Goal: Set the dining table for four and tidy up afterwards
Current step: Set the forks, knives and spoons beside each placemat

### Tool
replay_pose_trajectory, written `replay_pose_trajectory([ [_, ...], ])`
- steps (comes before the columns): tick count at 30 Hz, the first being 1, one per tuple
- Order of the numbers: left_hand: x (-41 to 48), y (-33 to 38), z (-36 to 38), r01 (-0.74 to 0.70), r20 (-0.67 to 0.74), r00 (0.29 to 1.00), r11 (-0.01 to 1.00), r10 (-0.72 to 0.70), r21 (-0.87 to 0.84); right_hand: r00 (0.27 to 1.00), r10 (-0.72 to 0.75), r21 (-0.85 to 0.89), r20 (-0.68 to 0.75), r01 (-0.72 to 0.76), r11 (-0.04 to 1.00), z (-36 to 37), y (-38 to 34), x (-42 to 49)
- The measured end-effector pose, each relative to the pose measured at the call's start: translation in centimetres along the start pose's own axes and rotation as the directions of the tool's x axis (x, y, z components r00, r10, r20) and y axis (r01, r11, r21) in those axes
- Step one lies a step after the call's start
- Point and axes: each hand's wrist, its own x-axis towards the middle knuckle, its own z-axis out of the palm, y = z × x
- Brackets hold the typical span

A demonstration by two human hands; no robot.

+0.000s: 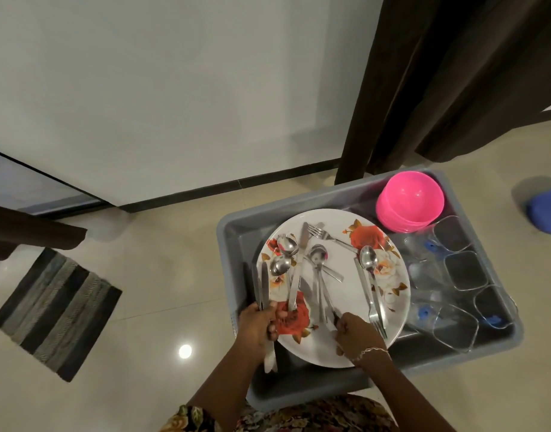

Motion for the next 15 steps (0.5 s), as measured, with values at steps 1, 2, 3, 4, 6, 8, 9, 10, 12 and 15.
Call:
replay_pose_trajectory([
  [1, -0.1, -0.1, 0.1, 0.002, 0.002, 1.0, 1.0, -0.002, -0.01, 0.997, -0.005, 0.096, 0.074, -0.002, 0.995, -0.3, 0.3, -0.2],
  [2, -0.2, -0.3, 0.2, 0.006, 0.001, 1.0, 1.0, -0.006, -0.026, 0.991, -0.01, 0.214, 0.135, -0.019, 0.977, -0.6, 0.6, -0.5],
  [3, -0.2, -0.5, 0.4, 0.01, 0.0, 1.0, 0.999, -0.01, -0.043, 0.979, -0.021, 0.358, 0.202, -0.054, 0.932, -0.8, 0.9, -1.0],
  [4, -0.3, -0.7, 0.6, 0.014, -0.001, 1.0, 0.998, -0.014, -0.057, 0.959, -0.047, 0.508, 0.279, -0.106, 0.855, -1.0, 1.0, -1.5],
  [6, -0.6, -1.0, 1.0, 0.018, 0.015, 1.0, 0.998, -0.017, -0.065, 0.9, -0.123, 0.683, 0.418, -0.222, 0.696, -1.0, 1.1, -2.6],
  [8, -0.9, -1.4, 1.2, 0.024, 0.047, 0.999, 0.999, -0.022, -0.025, 0.854, -0.18, 0.719, 0.488, -0.276, 0.638, -0.5, 1.1, -3.5],
  [9, -1.0, -1.6, 1.3, 0.03, 0.059, 0.998, 1.0, -0.03, 0.003, 0.837, -0.2, 0.721, 0.509, -0.288, 0.63, -0.2, 0.9, -3.8],
  [10, -1.0, -1.7, 1.3, 0.041, 0.067, 0.997, 0.999, -0.042, 0.026, 0.826, -0.215, 0.724, 0.522, -0.295, 0.624, 0.1, 0.8, -4.0],
  [12, -0.9, -2.0, 1.5, 0.059, 0.075, 0.995, 0.997, -0.062, 0.044, 0.821, -0.226, 0.719, 0.524, -0.284, 0.634, 0.4, 0.2, -4.4],
  [15, -0.7, -2.0, 1.9, 0.07, 0.082, 0.994, 0.996, -0.075, 0.052, 0.851, -0.195, 0.644, 0.488, -0.2, 0.739, -0.2, -0.4, -4.6],
])
